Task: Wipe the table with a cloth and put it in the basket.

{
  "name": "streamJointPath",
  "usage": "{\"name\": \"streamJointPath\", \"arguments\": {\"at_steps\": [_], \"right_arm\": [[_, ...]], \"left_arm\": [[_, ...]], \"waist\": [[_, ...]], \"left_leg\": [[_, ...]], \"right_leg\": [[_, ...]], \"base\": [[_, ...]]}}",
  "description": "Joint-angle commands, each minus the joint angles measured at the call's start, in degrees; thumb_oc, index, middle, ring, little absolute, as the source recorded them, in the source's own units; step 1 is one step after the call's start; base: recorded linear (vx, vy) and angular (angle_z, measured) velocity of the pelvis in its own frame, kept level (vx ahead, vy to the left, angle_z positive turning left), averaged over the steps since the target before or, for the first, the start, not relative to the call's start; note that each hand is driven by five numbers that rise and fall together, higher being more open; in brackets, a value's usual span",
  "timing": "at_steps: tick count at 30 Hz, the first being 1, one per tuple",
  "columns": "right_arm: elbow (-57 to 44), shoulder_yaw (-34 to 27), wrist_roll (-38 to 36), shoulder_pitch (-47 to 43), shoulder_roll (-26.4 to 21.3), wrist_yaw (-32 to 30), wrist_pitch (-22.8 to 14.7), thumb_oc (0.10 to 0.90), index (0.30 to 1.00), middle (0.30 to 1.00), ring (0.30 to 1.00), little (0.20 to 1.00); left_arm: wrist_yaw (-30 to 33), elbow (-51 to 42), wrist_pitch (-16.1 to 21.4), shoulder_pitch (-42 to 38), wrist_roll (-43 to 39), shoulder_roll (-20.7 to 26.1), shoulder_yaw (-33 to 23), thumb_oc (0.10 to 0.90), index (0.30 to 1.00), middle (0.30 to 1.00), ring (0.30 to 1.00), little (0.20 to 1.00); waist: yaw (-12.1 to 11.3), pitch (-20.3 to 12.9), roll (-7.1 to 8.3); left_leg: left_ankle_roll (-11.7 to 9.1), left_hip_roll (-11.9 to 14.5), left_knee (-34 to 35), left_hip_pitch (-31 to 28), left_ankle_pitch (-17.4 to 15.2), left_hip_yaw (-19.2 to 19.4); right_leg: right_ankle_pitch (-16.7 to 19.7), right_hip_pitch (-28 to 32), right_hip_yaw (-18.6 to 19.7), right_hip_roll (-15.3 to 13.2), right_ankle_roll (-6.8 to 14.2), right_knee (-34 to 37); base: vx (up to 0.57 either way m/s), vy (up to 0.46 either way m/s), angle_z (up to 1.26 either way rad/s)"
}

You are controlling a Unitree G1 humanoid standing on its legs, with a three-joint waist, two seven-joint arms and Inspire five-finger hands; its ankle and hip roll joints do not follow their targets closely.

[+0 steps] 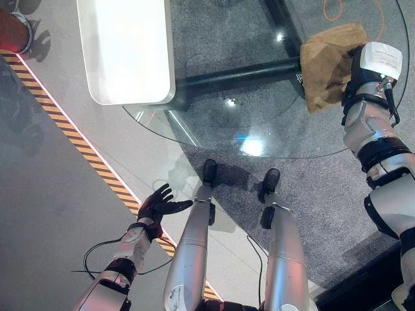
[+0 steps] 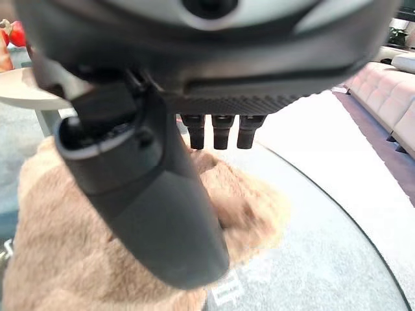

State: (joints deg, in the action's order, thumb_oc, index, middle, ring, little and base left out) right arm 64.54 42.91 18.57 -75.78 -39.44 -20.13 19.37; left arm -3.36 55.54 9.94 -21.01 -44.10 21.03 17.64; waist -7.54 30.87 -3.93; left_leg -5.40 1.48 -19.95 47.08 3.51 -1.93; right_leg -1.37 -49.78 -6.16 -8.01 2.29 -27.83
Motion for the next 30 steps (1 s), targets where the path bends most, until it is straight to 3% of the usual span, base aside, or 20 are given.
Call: {"name": "streamJointPath", "arguments": {"at_steps": [1, 22, 30], "right_arm": [[0.9, 4.0, 1.7, -4.4, -2.1, -1.1, -0.3, 0.100, 0.300, 0.300, 0.300, 0.200], [0.9, 3.5, 0.9, -3.7, -2.3, -1.3, -0.7, 0.100, 0.300, 0.300, 0.300, 0.200], [-0.4, 1.0, -4.6, -2.5, -2.0, -2.7, -3.3, 0.100, 0.300, 0.300, 0.300, 0.200]], "left_arm": [[0.0, 1.4, 0.5, 1.1, -0.3, 0.2, 1.5, 0.800, 0.900, 0.900, 0.900, 0.900], [0.3, 1.6, 0.5, 1.1, -0.2, 0.1, 1.5, 0.800, 0.900, 0.900, 0.900, 0.900], [0.6, 1.1, 0.6, 0.8, -0.5, 0.0, 1.1, 0.800, 0.900, 0.900, 0.900, 0.900]], "waist": [[0.2, -1.1, -2.66], [0.3, -1.1, -2.62], [0.6, -1.1, -2.58]], "left_leg": [[4.8, -4.6, -0.1, -1.2, -2.6, 3.2], [4.8, -4.6, 0.0, -1.3, -2.5, 3.3], [4.8, -4.7, -0.2, -1.3, -2.7, 3.2]], "right_leg": [[-0.7, 1.1, -6.6, 2.6, -0.7, 1.3], [-0.5, 1.1, -6.6, 2.5, -0.7, 1.6], [-0.7, 1.1, -6.5, 2.7, -0.8, 1.4]], "base": [[0.00, 0.000, 0.00], [0.00, 0.000, 0.00], [0.00, 0.000, 0.00]]}}
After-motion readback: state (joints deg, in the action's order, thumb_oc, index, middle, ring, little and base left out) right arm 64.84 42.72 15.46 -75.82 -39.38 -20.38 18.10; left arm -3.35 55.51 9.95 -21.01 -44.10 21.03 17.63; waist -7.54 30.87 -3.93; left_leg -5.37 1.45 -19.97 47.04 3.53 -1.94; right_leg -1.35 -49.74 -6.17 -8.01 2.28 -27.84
